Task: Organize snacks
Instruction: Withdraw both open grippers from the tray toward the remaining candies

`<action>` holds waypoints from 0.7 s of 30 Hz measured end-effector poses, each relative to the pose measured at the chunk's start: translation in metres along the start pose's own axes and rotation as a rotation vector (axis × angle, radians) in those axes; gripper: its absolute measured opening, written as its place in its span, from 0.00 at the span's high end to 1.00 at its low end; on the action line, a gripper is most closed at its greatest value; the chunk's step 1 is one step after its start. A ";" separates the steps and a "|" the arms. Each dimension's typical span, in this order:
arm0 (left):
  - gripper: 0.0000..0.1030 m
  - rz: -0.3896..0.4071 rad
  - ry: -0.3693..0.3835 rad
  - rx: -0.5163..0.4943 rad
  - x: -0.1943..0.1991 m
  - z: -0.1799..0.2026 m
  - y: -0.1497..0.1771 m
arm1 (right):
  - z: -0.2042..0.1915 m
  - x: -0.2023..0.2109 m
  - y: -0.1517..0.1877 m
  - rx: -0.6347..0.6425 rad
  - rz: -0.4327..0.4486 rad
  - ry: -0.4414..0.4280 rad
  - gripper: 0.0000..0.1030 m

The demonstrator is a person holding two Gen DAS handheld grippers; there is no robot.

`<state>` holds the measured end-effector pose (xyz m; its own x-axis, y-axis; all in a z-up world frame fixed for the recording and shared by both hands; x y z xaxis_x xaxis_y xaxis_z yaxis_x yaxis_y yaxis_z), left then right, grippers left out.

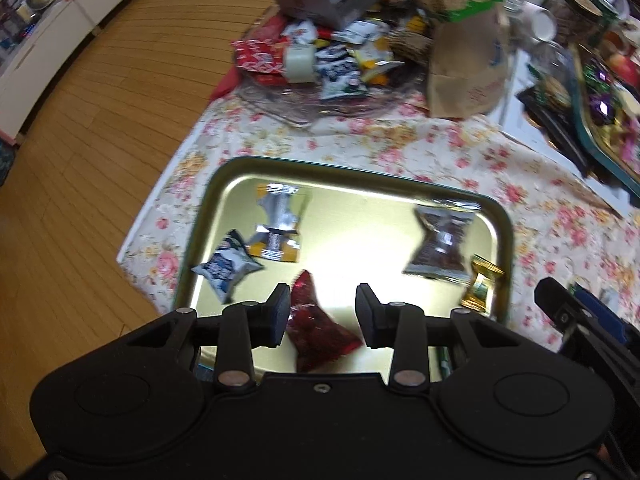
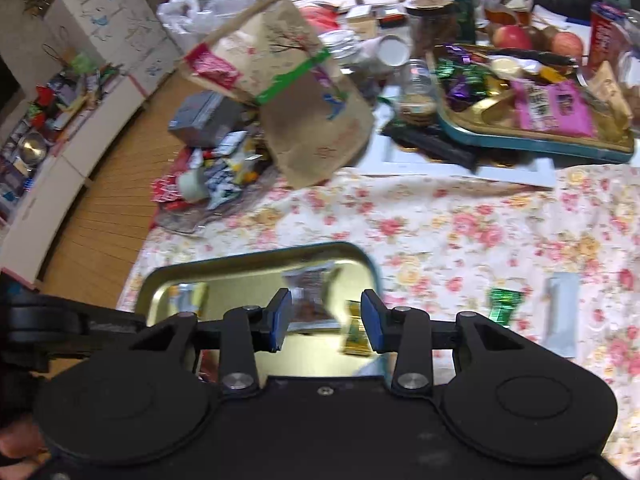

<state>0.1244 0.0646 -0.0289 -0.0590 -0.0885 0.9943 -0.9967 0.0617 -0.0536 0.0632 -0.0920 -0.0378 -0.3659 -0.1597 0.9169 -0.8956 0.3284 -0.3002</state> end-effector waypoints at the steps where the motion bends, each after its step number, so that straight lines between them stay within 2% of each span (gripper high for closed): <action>1: 0.55 -0.001 0.005 -0.017 0.001 0.007 0.001 | 0.006 0.001 0.001 -0.004 0.001 0.015 0.60; 10: 0.55 0.001 0.024 -0.180 0.006 0.070 0.016 | 0.077 0.011 0.012 -0.073 -0.016 0.131 0.60; 21: 0.55 -0.004 0.030 -0.333 0.007 0.139 0.040 | 0.166 0.025 0.044 -0.169 -0.059 0.204 0.60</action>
<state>0.0764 -0.0719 -0.0368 -0.0479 -0.0600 0.9970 -0.9235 0.3829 -0.0213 -0.0275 -0.2360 -0.0714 -0.2403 0.0016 0.9707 -0.8527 0.4774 -0.2119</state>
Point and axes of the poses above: each gripper's, at about its wrist camera, not at the fingertips, and x roughly against the way its jaws point, z to its right, y to its underside, the point moved 3 cm from there along -x, roughly the way its jaws point, and after that the axes turned 12 degrees about -z, right-handed, at the moved point
